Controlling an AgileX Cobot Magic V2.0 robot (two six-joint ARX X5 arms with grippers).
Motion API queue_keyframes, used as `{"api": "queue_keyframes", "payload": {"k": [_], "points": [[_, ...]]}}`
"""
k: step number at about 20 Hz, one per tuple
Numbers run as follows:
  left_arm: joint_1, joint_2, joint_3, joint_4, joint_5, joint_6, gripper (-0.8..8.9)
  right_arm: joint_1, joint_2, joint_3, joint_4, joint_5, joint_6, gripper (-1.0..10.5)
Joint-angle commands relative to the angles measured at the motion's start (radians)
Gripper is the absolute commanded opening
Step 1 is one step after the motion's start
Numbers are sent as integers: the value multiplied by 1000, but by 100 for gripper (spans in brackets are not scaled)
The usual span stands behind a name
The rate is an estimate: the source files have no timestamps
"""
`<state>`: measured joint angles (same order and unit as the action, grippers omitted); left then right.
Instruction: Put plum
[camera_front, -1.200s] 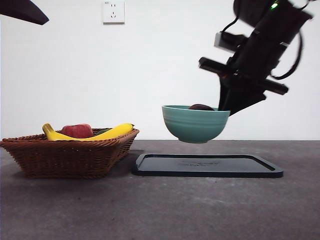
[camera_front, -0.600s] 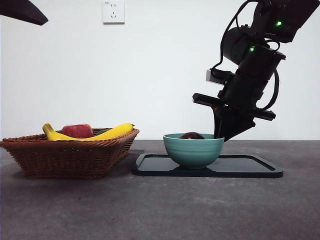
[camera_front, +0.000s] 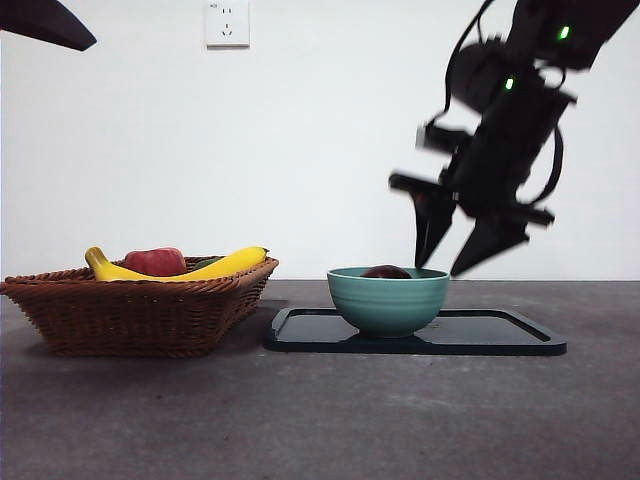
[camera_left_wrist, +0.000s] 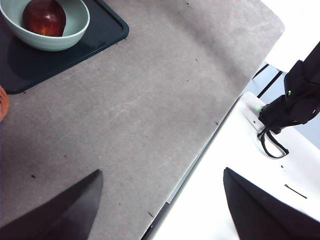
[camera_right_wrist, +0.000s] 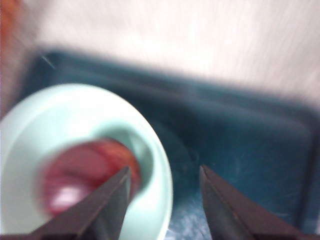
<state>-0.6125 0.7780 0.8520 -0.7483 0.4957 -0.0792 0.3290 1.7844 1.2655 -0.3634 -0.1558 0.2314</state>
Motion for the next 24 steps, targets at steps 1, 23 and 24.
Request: {"api": "queue_keyframes", "payload": {"k": [1, 23, 24], "points": [[-5, 6, 10, 16, -2, 8, 374, -5, -92, 26, -13, -2, -18, 222], [-5, 6, 10, 46, -28, 8, 374, 115, -903, -235, -518, -131, -140, 222], [-5, 6, 10, 46, -28, 8, 374, 128, -936, -274, -509, -145, -137, 222]]}}
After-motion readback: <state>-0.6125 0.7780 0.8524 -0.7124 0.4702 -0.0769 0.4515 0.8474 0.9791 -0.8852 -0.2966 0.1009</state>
